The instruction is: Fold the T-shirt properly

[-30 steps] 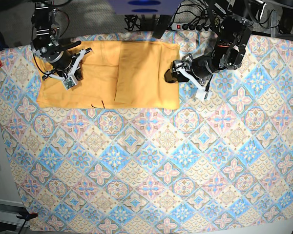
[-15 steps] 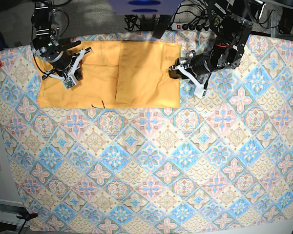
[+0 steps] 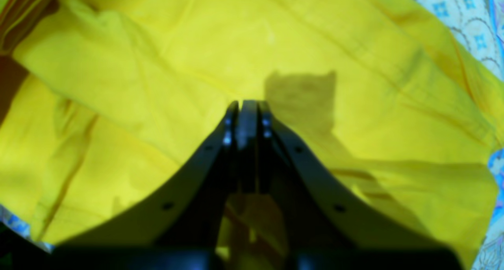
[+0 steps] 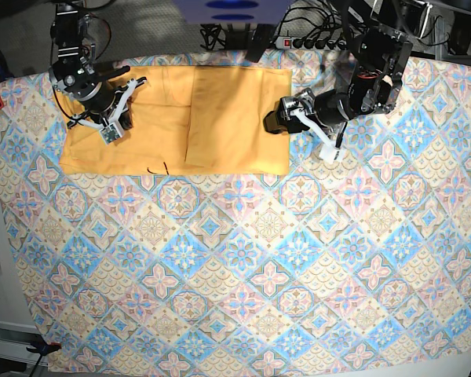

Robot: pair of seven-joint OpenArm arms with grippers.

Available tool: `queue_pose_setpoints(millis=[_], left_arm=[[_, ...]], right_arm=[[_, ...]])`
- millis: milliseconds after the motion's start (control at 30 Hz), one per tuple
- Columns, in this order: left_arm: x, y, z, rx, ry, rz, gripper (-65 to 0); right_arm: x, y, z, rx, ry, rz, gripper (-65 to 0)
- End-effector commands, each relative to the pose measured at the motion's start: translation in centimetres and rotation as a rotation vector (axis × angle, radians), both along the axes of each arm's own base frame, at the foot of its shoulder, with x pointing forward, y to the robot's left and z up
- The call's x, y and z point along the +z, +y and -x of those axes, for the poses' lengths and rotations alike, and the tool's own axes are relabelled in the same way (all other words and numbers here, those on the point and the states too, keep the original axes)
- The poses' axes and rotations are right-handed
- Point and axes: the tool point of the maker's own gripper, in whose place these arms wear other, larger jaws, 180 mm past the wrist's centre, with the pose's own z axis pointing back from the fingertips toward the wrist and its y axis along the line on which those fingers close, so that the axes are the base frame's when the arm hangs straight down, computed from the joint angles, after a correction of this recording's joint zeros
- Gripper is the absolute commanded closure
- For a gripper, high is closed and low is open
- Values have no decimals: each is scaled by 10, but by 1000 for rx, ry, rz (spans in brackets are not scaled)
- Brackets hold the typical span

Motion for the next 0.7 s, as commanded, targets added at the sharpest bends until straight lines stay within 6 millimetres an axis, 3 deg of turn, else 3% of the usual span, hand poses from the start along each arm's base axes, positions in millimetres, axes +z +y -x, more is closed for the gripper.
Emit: queue_pose_setpoints(millis=[0, 267, 500, 600, 667], left_arm=[[-4, 13, -3, 9, -2, -60, -527], [-22, -7, 6, -17, 35, -1, -530], [-22, -18, 8, -35, 29, 30, -528], [-22, -19, 9, -38, 29, 31, -468], [-21, -19, 9, -46, 22, 35, -368]], right_arm=[[10, -2, -9, 3, -41, -3, -7], [10, -2, -10, 2, -43, -2, -7], [10, -3, -10, 2, -42, -1, -7], [10, -3, -10, 2, -42, -1, -7], [10, -2, -10, 3, -41, -2, -7]])
